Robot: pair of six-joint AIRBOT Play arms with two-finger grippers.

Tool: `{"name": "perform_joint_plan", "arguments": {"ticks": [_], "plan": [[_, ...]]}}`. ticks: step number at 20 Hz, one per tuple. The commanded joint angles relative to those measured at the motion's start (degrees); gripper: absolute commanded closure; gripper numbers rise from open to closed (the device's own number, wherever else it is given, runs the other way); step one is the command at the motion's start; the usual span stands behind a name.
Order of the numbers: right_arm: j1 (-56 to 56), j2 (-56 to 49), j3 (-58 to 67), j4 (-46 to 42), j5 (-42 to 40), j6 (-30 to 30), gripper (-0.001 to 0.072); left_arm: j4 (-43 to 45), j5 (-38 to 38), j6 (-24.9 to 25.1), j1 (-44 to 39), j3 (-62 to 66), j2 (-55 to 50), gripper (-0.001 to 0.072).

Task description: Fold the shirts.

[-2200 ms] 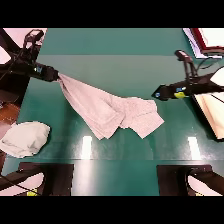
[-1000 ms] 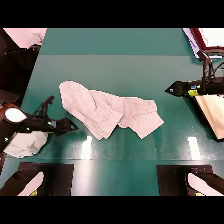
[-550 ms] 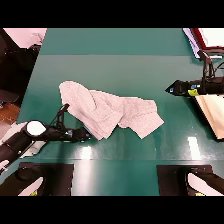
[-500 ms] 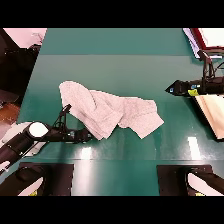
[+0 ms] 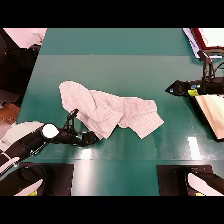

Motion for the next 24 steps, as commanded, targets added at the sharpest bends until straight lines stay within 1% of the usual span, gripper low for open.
{"name": "perform_joint_plan", "arguments": {"ticks": [1, 5, 6, 7, 8, 9, 10, 11, 12, 13, 15, 18, 21, 24], "plan": [[0.04, 0.02, 0.0, 0.02, 0.02, 0.02, 0.0232, -1.03, 3.34, -0.26, -0.37, 0.07, -1.11, 0.028], [0.04, 0.02, 0.0, 0.0, -0.11, 0.02, 0.0232, -1.55, 5.33, -0.26, -0.37, 0.13, -2.23, 0.0281], [0.04, 0.02, 0.0, 0.0, -0.11, 0.02, 0.0237, -2.12, 5.42, -0.24, -0.37, 0.24, -3.1, 0.0281], [0.04, 0.02, 0.0, 0.02, -0.07, 0.04, 0.0261, -3.26, 5.64, -0.22, -0.37, 0.24, -4.0, 0.0281], [0.04, 0.02, 0.0, 0.02, -0.02, 0.04, 0.0261, -4.35, 5.95, 0.0, -0.37, 0.26, -4.94, 0.0281], [0.04, 0.02, 0.0, 0.02, 0.02, 0.04, 0.0261, -5.14, 5.9, 1.4, -0.37, 0.37, -5.62, 0.0282], [0.04, 0.02, 0.0, 0.0, 0.07, 0.04, 0.0261, -5.7, 5.92, 2.29, -0.37, 0.68, -6.1, 0.0305], [0.04, 0.02, 0.0, 0.02, 0.09, 0.04, 0.0261, -5.84, 6.43, 2.29, -0.37, 0.83, -6.1, 0.0527], [0.04, 0.02, 0.0, 0.0, 0.07, 0.04, 0.026, -6.08, 7.04, 2.29, -0.37, 1.03, -6.1, 0.0661], [0.04, 0.02, 0.0, 0.0, 0.07, 0.04, 0.0261, -5.97, 6.97, 2.32, -0.37, 1.38, -6.1, 0.0681], [0.04, 0.07, 0.0, 0.0, 0.11, 0.04, 0.0261, -4.98, 4.57, 2.91, -0.22, 2.36, -5.81, 0.0681], [-0.81, 1.2, 0.0, -0.09, 0.04, 0.04, 0.0261, -1.68, -2.78, 5.31, 2.36, 4.76, -2.99, 0.0681], [-3.52, 2.4, 0.0, -0.28, 1.22, 0.0, 0.026, 4.42, -9.62, 5.35, 9.2, 8.76, 3.61, 0.0681], [-6.91, -0.15, -0.02, -0.52, 6.69, -0.83, 0.026, 15.13, -18.23, 5.35, 18.14, 15.5, 8.48, 0.0681]]}}
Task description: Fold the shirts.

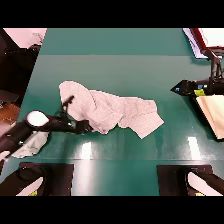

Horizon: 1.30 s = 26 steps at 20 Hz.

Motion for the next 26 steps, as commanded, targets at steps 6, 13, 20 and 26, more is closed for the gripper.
{"name": "perform_joint_plan", "arguments": {"ticks": [6, 13, 20, 26], "plan": [[-1.68, -14.84, -0.13, 0.11, 5.64, -4.33, 0.026, 20.02, -14.51, 0.85, 17.42, 15.28, 4.24, 0.0681], [3.13, -26.58, -0.04, 5.07, 1.81, -7.34, 0.026, 20.13, -14.03, 1.01, 19.93, 15.67, 4.22, 0.068], [6.82, -27.85, 0.07, 6.25, -5.38, -7.34, 0.0438, 20.09, -14.05, 0.98, 19.93, 15.67, 4.22, 0.068], [6.1, -21.11, 1.88, 6.08, -7.13, -7.54, 0.0698, 21.4, -14.14, 2.34, 19.93, 20.63, 4.24, 0.0681]]}}
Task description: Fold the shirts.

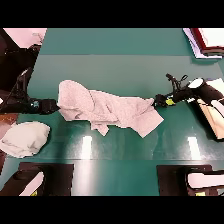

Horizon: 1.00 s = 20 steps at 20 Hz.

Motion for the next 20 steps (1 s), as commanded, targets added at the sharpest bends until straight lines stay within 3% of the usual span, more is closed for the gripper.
{"name": "perform_joint_plan", "arguments": {"ticks": [1, 9, 12, 16, 20], "plan": [[-1.75, 7.02, 3.65, 1.25, -0.98, -0.04, 0.0698, 2.25, 0.09, 1.03, 0.07, 6.86, 0.04, 0.0681], [-12.7, 26.62, 39.08, 0.87, -0.83, 0.0, 0.0699, 5.6, 5.42, 2.58, 0.07, 51.71, 0.07, 0.0681], [-17.11, 32.15, 47.06, 0.9, -1.7, 0.0, 0.0699, 5.57, 6.12, 2.54, 0.07, 64.54, 0.07, 0.0681], [-24.48, 38.18, 52.7, 0.9, -1.36, 0.02, 0.0699, 3.72, 7.1, 2.38, 0.07, 73.42, 0.07, 0.0681], [-31.58, 42.18, 52.22, 0.92, 0.79, 1.18, 0.07, -6.08, 6.51, 2.47, 0.07, 73.61, 0.04, 0.0681]]}}
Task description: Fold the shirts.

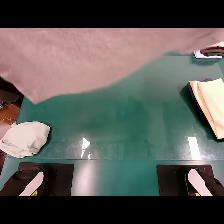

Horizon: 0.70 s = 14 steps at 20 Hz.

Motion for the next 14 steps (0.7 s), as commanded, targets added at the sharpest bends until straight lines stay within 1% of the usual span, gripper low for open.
{"name": "perform_joint_plan", "arguments": {"ticks": [1, 3, 5, 8, 10, 12, 14], "plan": [[-5.62, 3.85, -0.94, -0.04, 1.6, 1.2, 0.07, -6.38, -0.42, 0.07, 0.04, 0.74, -0.11, 0.0681], [-5.84, 3.89, -4.66, 0.39, 3.04, 2.71, 0.0701, -5.75, -2.36, 0.07, 0.04, -3.87, -0.15, 0.0681], [-5.84, 1.25, -7.54, 0.46, 8.33, 4.46, 0.0701, -5.75, -4.87, 0.07, 0.04, -10.6, -1.77, 0.0681], [-3.28, -7.08, -11.04, 0.24, 17.9, 6.99, 0.0701, -5.73, -8.26, -0.2, 0.04, -20.11, -8.2, 0.0681], [1.7, -13.46, -15.13, -0.26, 21.62, 8.44, 0.0701, -5.92, -10.71, -0.37, 0.04, -25.51, -13.94, 0.0681], [6.56, -20.22, -19.78, -0.26, 22.82, 9.79, 0.0701, -5.92, -13.75, -0.11, 0.04, -29.29, -20.61, 0.0681], [10.16, -27.32, -23.61, -0.37, 21.88, 10.25, 0.0701, -5.9, -15.69, 0.17, 0.04, -31.3, -27.8, 0.068]]}}
